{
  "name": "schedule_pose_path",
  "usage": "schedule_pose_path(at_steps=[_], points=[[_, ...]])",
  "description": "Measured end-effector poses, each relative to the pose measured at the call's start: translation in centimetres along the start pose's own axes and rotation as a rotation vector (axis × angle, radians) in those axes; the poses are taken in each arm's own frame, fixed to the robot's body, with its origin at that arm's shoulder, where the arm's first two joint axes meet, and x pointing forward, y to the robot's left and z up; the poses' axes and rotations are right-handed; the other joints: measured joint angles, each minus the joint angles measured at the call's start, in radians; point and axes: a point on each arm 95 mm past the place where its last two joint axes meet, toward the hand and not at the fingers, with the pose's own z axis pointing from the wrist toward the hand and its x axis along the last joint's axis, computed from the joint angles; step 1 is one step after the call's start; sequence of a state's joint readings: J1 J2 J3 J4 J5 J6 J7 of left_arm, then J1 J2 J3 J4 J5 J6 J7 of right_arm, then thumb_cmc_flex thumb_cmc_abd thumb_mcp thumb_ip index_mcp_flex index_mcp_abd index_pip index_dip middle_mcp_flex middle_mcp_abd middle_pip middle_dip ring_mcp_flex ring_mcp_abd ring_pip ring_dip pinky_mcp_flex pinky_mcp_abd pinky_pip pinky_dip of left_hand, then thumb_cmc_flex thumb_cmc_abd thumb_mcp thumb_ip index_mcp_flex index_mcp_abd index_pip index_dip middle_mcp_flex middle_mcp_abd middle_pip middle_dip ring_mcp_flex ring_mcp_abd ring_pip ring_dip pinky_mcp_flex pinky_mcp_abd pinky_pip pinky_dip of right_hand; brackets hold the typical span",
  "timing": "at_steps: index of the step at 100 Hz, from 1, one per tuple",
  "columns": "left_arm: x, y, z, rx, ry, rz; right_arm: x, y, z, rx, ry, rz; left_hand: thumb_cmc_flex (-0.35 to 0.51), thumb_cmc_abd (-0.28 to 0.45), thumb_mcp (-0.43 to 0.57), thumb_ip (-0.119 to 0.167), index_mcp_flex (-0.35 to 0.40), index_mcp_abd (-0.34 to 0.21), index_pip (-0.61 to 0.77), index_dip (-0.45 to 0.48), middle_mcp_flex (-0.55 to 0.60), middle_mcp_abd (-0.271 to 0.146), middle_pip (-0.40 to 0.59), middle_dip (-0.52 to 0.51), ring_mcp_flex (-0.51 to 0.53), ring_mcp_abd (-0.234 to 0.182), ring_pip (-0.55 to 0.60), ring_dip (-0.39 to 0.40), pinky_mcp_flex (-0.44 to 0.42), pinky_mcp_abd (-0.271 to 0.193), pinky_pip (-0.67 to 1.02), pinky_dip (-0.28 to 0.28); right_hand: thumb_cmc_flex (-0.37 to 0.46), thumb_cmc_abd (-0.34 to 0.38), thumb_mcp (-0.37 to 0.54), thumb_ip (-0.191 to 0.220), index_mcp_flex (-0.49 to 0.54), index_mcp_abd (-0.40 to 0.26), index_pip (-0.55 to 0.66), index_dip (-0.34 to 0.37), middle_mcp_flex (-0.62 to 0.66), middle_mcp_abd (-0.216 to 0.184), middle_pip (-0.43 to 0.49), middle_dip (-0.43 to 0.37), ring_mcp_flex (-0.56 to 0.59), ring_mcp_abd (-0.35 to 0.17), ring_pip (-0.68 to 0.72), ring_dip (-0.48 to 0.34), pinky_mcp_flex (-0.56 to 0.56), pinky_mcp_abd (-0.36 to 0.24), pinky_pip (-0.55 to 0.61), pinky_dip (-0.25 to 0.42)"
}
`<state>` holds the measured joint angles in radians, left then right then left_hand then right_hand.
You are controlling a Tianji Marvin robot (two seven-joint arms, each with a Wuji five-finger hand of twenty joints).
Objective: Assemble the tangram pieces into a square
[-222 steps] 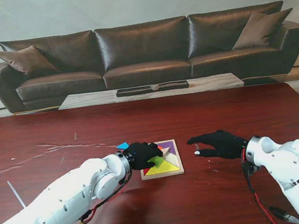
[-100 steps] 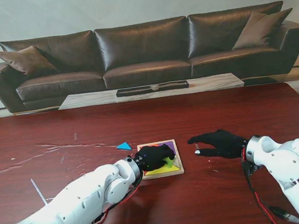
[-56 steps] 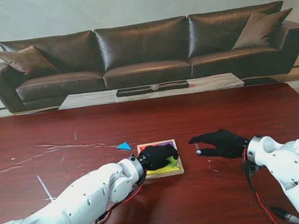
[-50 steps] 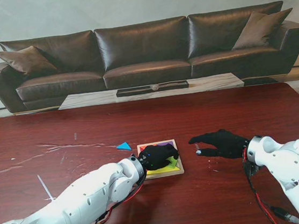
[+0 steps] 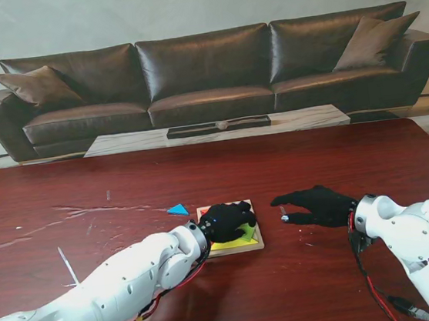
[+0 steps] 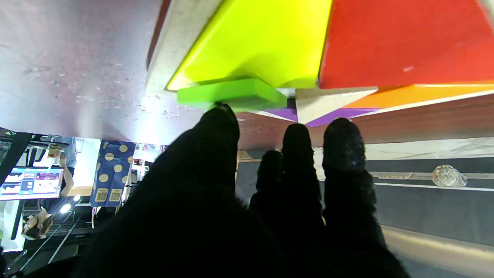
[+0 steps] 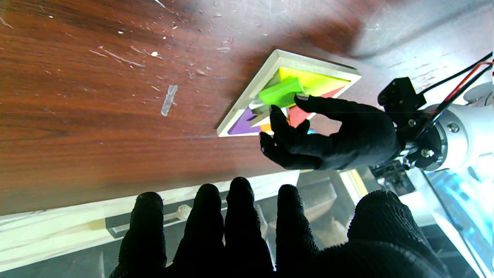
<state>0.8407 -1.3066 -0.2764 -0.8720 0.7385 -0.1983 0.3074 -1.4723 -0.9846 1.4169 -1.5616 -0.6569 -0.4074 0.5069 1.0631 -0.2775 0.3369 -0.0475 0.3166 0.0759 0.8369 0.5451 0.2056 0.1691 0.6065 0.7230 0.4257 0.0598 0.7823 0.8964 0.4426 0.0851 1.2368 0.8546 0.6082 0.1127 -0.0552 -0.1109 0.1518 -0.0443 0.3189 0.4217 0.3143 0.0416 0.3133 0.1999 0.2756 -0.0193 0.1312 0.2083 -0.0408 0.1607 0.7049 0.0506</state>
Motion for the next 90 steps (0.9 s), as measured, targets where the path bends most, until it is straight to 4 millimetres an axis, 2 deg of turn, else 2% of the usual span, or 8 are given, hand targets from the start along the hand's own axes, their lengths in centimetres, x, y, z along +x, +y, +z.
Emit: schedule_pose_path(at_steps=[6, 13, 23, 34, 44, 52, 90], points=[[-0.1, -0.3, 0.0, 0.011, -0.008, -0.007, 0.0, 0.0, 0.0, 0.001, 0.000, 0.000, 0.000, 0.000, -0.002, 0.000, 0.000, 0.000, -0.001, 0.000, 0.000, 0.000, -0.005, 0.000, -0.012, 0.000, 0.000, 0.000, -0.007, 0.000, 0.000, 0.000, 0.000, 0.000, 0.000, 0.000, 0.000, 0.000, 0.000, 0.000, 0.000, 0.000, 0.000, 0.000, 0.000, 0.000, 0.000, 0.000, 0.000, 0.000, 0.000, 0.000], [-0.1, -0.7, -0.2, 0.023, -0.009, -0.014, 0.0, 0.0, 0.1, 0.002, -0.001, 0.000, 0.000, 0.020, -0.053, 0.000, 0.000, 0.000, -0.017, 0.000, 0.000, 0.000, -0.032, 0.000, -0.011, 0.000, 0.000, 0.000, -0.016, 0.000, 0.000, 0.002, 0.001, 0.000, 0.000, 0.000, 0.000, 0.000, 0.000, 0.000, 0.000, 0.000, 0.000, 0.000, 0.000, 0.000, 0.000, 0.000, 0.000, 0.000, 0.000, 0.000], [0.2, -1.1, -0.4, 0.019, 0.003, -0.006, 0.0, 0.0, 0.1, 0.004, -0.001, 0.000, -0.001, 0.031, -0.056, 0.000, 0.000, 0.000, -0.017, 0.000, 0.000, 0.000, -0.056, 0.000, -0.023, 0.005, -0.015, -0.008, -0.030, 0.001, 0.000, 0.010, 0.007, 0.000, 0.000, 0.000, 0.000, 0.000, 0.000, 0.000, 0.000, 0.000, 0.000, 0.000, 0.000, 0.000, 0.000, 0.000, 0.000, 0.000, 0.000, 0.000], [0.3, -1.1, -0.6, -0.004, 0.013, -0.004, 0.1, 0.0, 0.3, 0.004, 0.002, 0.001, -0.053, 0.040, -0.073, 0.000, -0.001, -0.001, -0.044, 0.000, 0.000, 0.000, -0.096, -0.004, -0.062, 0.014, -0.042, -0.022, -0.054, 0.013, -0.013, 0.012, 0.007, 0.000, 0.000, 0.000, 0.000, 0.000, 0.000, 0.000, 0.000, 0.000, 0.000, 0.000, 0.000, 0.000, 0.000, 0.000, 0.000, 0.000, 0.000, 0.000], [0.2, -1.0, -0.7, -0.029, 0.023, -0.009, 0.1, 0.0, 0.3, 0.003, 0.003, 0.002, -0.147, 0.040, 0.008, 0.000, -0.001, 0.001, -0.092, 0.008, 0.000, 0.000, -0.142, -0.007, -0.069, 0.025, -0.063, -0.027, -0.076, 0.024, -0.037, 0.025, 0.007, 0.000, 0.000, 0.000, 0.000, 0.000, 0.000, 0.000, 0.000, 0.000, 0.000, 0.000, 0.000, 0.000, 0.000, 0.000, 0.000, 0.000, 0.000, 0.000], [0.3, -0.8, -0.8, -0.044, 0.030, -0.004, 0.1, 0.0, 0.3, 0.003, 0.003, 0.003, -0.171, 0.040, 0.044, 0.000, -0.002, 0.010, -0.115, 0.009, 0.000, 0.000, -0.158, -0.007, -0.075, 0.027, -0.070, -0.038, -0.084, 0.025, -0.038, 0.029, 0.007, 0.000, 0.000, 0.000, 0.000, 0.000, 0.000, 0.000, 0.000, 0.000, 0.000, 0.000, 0.000, 0.000, 0.000, 0.000, 0.000, 0.000, 0.000, 0.000], [-0.4, 0.4, 0.0, -0.030, 0.004, 0.012, 0.0, 0.0, 0.2, 0.003, 0.000, 0.003, -0.170, 0.029, 0.086, 0.000, -0.015, 0.024, -0.086, 0.056, 0.000, 0.000, -0.159, 0.009, -0.075, 0.027, -0.071, -0.032, -0.063, 0.018, -0.036, 0.036, 0.008, 0.000, 0.000, 0.000, 0.000, 0.000, 0.000, 0.000, 0.000, 0.000, 0.000, 0.000, 0.000, 0.000, 0.000, 0.000, 0.000, 0.000, 0.000, 0.000]])
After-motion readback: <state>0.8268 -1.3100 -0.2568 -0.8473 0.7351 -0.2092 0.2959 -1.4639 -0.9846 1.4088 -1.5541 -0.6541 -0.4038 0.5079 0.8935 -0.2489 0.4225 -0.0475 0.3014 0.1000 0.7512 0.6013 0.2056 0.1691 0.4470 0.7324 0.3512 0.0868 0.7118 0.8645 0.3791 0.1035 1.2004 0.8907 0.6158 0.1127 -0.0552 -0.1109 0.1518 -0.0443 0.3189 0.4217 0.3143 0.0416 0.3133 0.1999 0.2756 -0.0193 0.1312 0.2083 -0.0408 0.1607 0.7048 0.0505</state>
